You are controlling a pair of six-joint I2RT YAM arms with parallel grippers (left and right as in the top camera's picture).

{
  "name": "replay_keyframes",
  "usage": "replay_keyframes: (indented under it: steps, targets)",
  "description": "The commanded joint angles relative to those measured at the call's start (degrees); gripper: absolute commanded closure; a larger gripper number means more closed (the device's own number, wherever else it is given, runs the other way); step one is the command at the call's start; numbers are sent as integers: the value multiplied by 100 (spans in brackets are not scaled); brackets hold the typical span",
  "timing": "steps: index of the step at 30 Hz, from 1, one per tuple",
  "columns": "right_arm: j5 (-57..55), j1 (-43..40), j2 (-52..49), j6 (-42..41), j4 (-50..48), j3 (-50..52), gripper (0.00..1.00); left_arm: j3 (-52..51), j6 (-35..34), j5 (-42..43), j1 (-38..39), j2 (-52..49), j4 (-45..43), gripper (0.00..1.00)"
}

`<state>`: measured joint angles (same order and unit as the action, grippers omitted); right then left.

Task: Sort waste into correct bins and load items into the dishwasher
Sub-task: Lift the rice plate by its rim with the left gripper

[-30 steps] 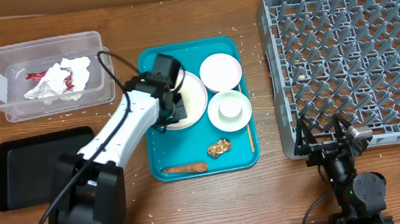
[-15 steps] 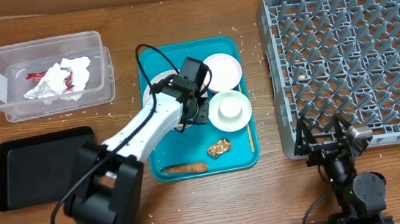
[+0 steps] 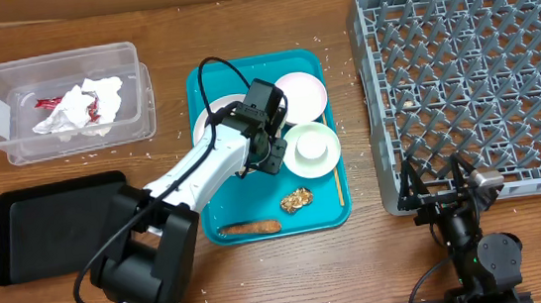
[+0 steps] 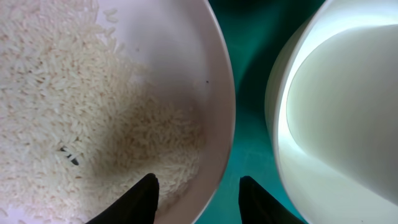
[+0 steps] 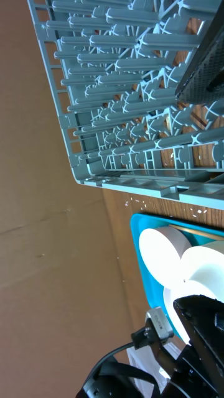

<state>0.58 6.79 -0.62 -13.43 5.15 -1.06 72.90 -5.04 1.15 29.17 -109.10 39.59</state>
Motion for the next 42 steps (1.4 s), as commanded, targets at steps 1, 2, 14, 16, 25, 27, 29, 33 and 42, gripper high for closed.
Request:
replay_keyframes:
  steps: [1, 2, 14, 16, 25, 27, 29, 33, 42]
  targets:
    - [-48, -7, 46, 37, -37, 59, 0, -17, 229, 149, 15, -273, 13, 57]
    - [-48, -7, 46, 39, -37, 59, 0, -17, 232, 149, 15, -332, 13, 58]
    - [-48, -7, 46, 37, -37, 59, 0, 24, 181, 136, 15, -267, 26, 80]
    - [-48, -7, 46, 39, -37, 59, 0, 24, 162, 120, 15, -162, 57, 88]
    - [-48, -7, 46, 37, -37, 59, 0, 28, 90, 120, 15, 140, 184, 96]
    - [-48, -7, 46, 37, -37, 59, 0, 39, 87, 96, 15, 195, 245, 96]
    - [-48, -7, 46, 37, -37, 59, 0, 50, 68, -15, 17, 256, 302, 96]
    - [-48, -7, 46, 37, -37, 59, 0, 127, 31, -317, 17, 387, 444, 96]
    - [-48, -7, 46, 37, -37, 59, 0, 514, 15, -581, 39, 498, 890, 96]
